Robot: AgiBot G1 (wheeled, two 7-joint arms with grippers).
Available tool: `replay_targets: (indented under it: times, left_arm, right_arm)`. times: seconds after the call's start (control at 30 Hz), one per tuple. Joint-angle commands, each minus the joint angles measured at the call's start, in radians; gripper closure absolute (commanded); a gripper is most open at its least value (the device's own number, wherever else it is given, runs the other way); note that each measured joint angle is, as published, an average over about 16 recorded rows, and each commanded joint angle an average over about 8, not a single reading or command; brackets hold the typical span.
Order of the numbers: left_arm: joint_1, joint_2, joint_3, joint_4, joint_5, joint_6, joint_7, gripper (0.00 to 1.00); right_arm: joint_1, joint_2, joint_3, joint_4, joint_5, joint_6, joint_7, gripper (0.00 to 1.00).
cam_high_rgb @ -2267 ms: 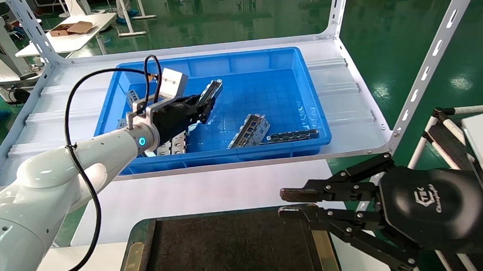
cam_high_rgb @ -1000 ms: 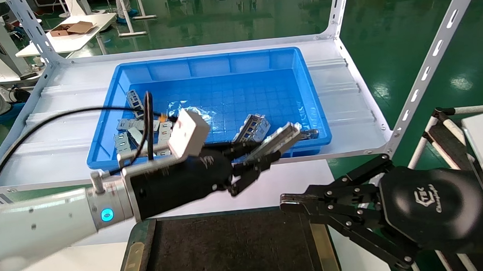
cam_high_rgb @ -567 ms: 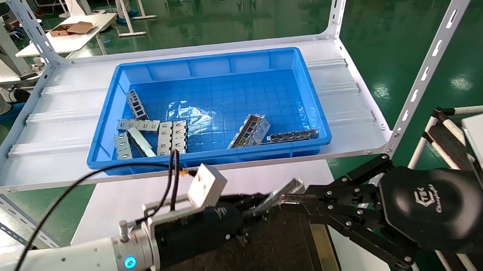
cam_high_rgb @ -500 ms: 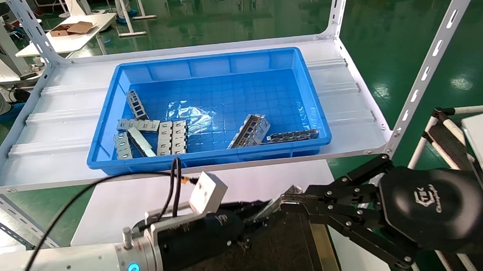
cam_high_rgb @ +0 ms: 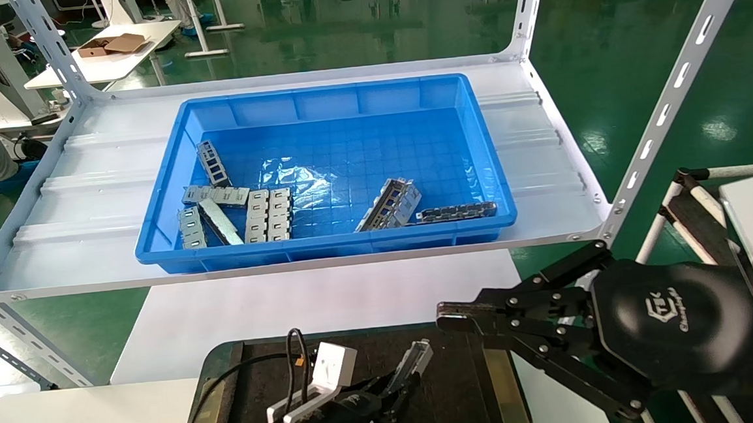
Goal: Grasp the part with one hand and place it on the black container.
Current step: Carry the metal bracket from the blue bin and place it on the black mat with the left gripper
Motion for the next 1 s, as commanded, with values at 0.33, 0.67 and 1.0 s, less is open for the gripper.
replay_targets:
  times: [0.33,0.67,1.0]
  left_arm:
    - [0.014,0.206,0.048,0.217,-0.028,-0.273,-0.054,1.0]
    - [0.015,0.258,0.117,0.252,-0.135,-0.415,-0.031,1.0]
    - [-0.001,0.262,0.225,0.223,-0.298,-0.535,0.024,1.0]
  right_arm:
    - [0.0,0.0,-0.001,0.0,0.0,0.0,0.0,1.0]
    - [0.0,0.0,-0.001,0.0,0.001,0.0,-0.001,1.0]
    - [0.0,0.001,-0.002,0.0,0.001,0.001,-0.001,1.0]
